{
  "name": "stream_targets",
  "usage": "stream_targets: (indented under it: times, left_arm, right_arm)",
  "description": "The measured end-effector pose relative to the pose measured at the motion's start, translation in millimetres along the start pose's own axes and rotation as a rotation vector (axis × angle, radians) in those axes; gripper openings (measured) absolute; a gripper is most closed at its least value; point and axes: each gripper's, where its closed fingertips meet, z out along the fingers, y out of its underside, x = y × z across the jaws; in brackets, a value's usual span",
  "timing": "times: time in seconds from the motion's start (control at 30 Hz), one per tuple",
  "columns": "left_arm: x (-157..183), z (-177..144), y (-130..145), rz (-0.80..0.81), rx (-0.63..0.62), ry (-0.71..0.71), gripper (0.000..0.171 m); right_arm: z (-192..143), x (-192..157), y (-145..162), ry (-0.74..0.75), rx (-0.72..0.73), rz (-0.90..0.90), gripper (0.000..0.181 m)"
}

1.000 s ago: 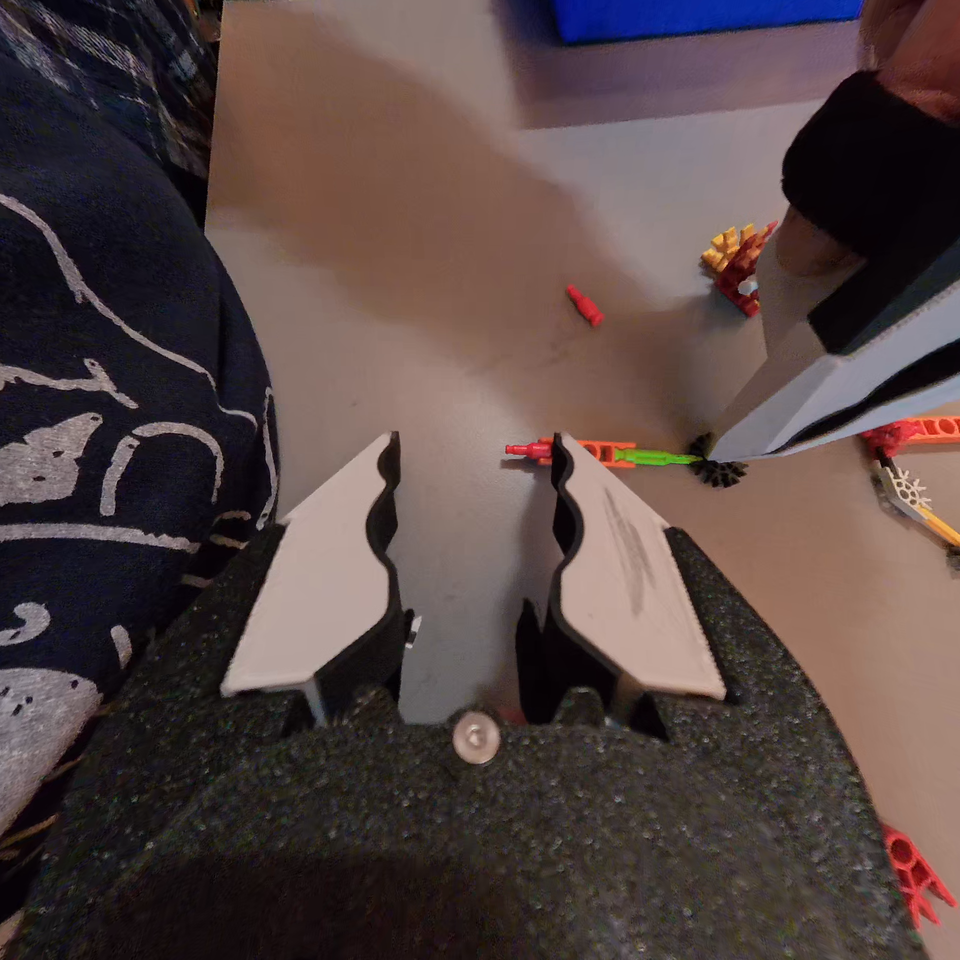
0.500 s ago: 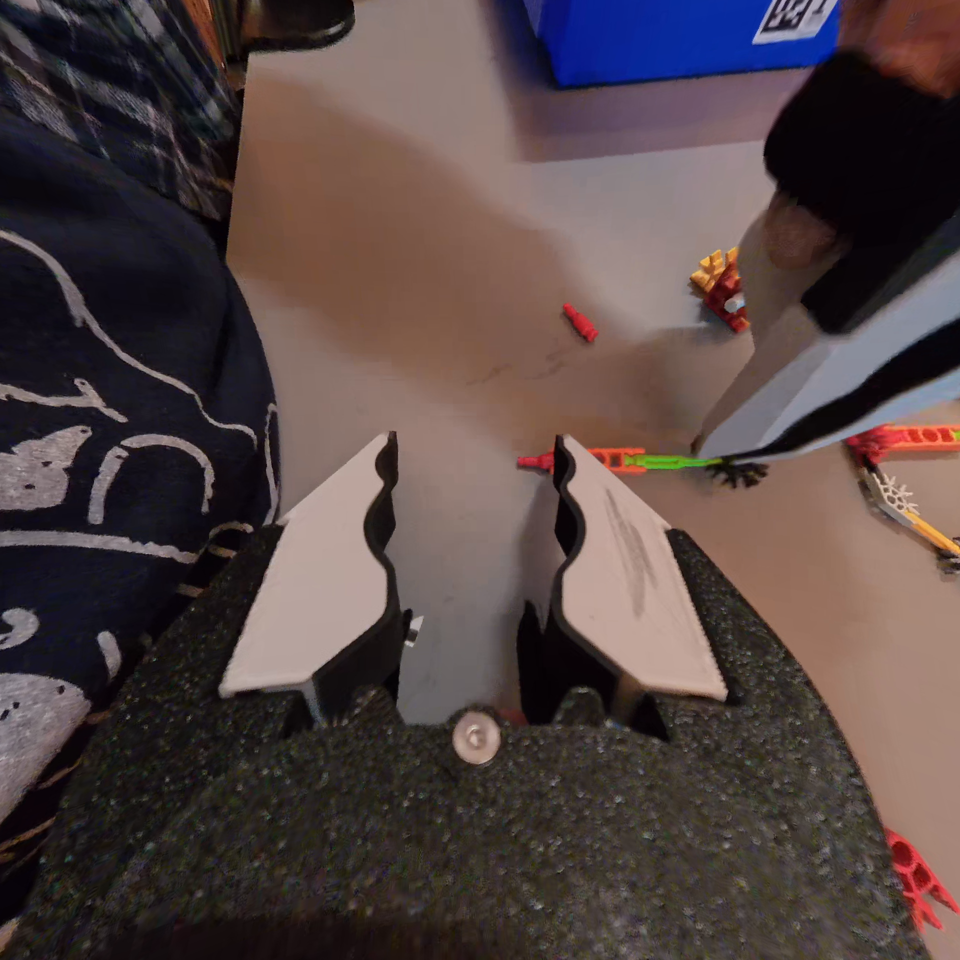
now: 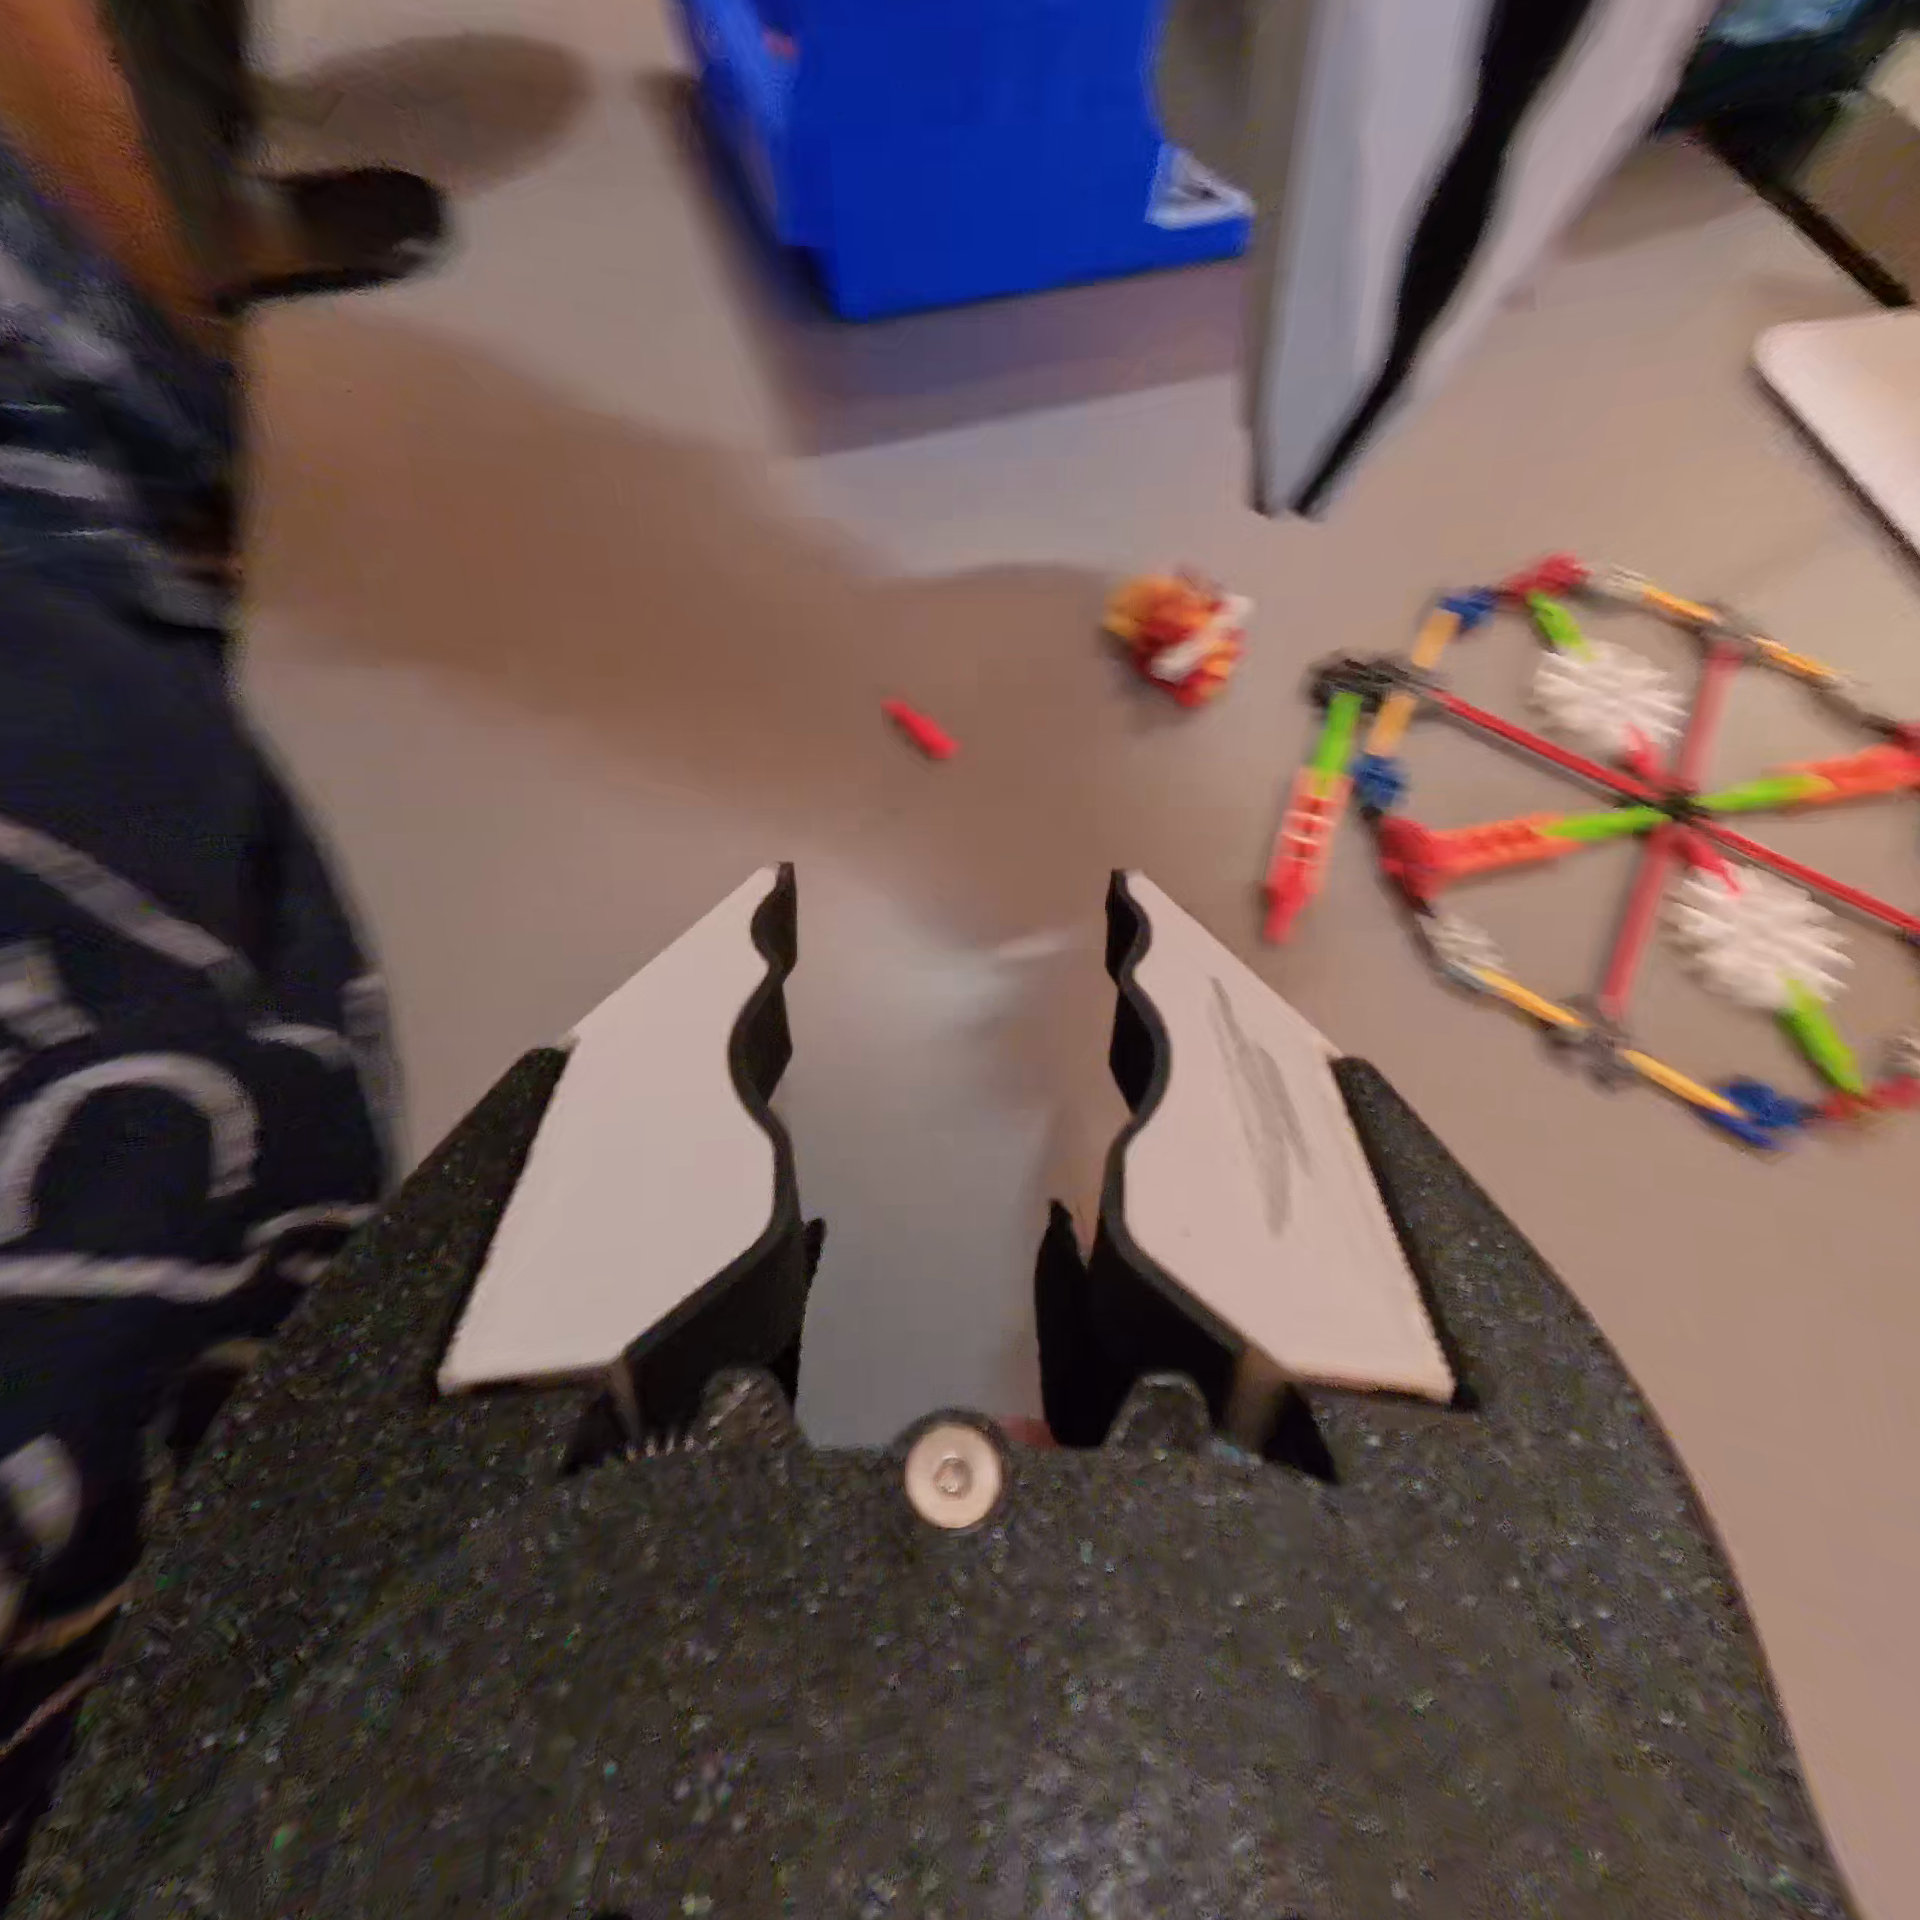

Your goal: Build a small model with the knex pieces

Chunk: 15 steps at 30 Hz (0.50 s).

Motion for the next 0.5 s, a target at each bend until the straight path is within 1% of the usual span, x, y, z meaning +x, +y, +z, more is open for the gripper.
stream_targets:
  times: [0.07,0.17,0.2,0.27,0.37,0.47,0.5]
  left_arm:
    - [-8.6,-7.4,7.0,-0.023,0.025,-0.036,0.006]
    - [-17.3,-22.8,21.3,-0.059,0.059,-0.109,0.01]
    - [-18.2,-28.6,26.0,-0.069,0.071,-0.129,0.012]
    - [-19.3,-40.8,35.1,-0.086,0.104,-0.167,0.012]
    - [-22.0,-56.6,51.1,-0.109,0.144,-0.219,0.012]
    - [-24.3,-68.7,65.6,-0.135,0.185,-0.252,0.012]
    - [-25.0,-71.0,70.7,-0.14,0.192,-0.259,0.012]
  right_arm:
    - [3.9,28.2,2.5,0.124,-0.066,0.03,0.058]
    - [15.5,57.7,6.5,0.21,-0.141,0.08,0.051]
    - [21.1,63.5,9.3,0.215,-0.169,0.093,0.051]
    - [32.1,69.2,15.5,0.209,-0.223,0.112,0.044]
    - [43.8,78.5,22.6,0.235,-0.279,0.125,0.039]
    - [49.3,84.0,21.9,0.253,-0.287,0.14,0.031]
    - [50.6,85.0,21.7,0.255,-0.29,0.145,0.021]
